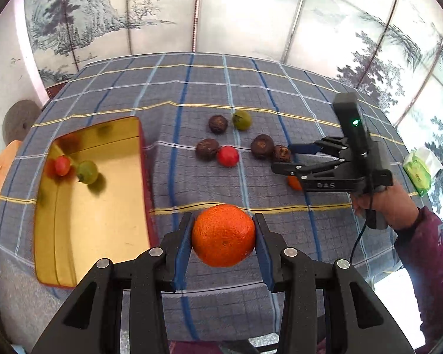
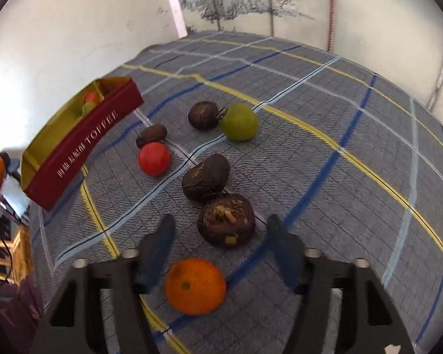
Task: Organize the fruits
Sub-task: 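Grasp an orange with the left gripper while the right gripper grasps a brown fruit, then lower the orange into the tin and open the left gripper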
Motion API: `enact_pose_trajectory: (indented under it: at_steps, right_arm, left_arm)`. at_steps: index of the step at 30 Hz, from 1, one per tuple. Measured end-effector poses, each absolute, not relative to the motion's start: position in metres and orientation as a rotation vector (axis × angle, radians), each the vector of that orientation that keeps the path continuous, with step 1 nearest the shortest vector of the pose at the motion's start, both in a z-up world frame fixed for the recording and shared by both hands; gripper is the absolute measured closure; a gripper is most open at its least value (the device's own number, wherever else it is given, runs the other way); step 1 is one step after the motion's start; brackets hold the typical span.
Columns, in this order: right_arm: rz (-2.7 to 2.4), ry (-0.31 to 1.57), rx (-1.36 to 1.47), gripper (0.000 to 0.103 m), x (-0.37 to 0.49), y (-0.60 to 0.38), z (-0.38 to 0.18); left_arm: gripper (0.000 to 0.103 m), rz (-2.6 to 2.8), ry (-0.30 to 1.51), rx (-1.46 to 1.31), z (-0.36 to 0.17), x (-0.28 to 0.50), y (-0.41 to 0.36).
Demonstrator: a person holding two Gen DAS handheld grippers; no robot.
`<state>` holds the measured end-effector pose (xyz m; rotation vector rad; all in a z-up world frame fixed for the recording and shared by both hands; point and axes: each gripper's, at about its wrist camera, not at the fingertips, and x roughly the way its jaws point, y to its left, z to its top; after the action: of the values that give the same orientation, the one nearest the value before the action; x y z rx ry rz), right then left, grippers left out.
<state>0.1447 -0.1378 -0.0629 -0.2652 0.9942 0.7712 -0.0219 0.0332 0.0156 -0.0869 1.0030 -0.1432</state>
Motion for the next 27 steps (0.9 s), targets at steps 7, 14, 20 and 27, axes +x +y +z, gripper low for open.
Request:
enact_pose_trajectory:
  at_steps: [7, 14, 20, 27]
  right_arm:
    - [0.640, 0.923, -0.240, 0.068, 0.140, -0.164, -0.055]
    - [0.346, 0.889, 0.019, 0.067, 0.127, -0.281, -0.054]
    - [0.267, 0.906, 0.059, 0.067, 0.121, -0.312, -0.059]
    - [0.263, 0.915, 0.042, 0.067, 0.122, -0.311, -0.061]
  left_arm:
    - [0.062, -0.104, 0.982, -0.108, 0.015, -0.025, 0.050]
    - [0.062, 0.004, 0.937, -0.062, 0.012, -0.022, 0.075]
    - [0.062, 0.085, 0.944, -0.044, -0.004, -0.016, 0.097]
    - [0.062, 0.173, 0.941, 0.043, -0.020, -0.010, 0.114]
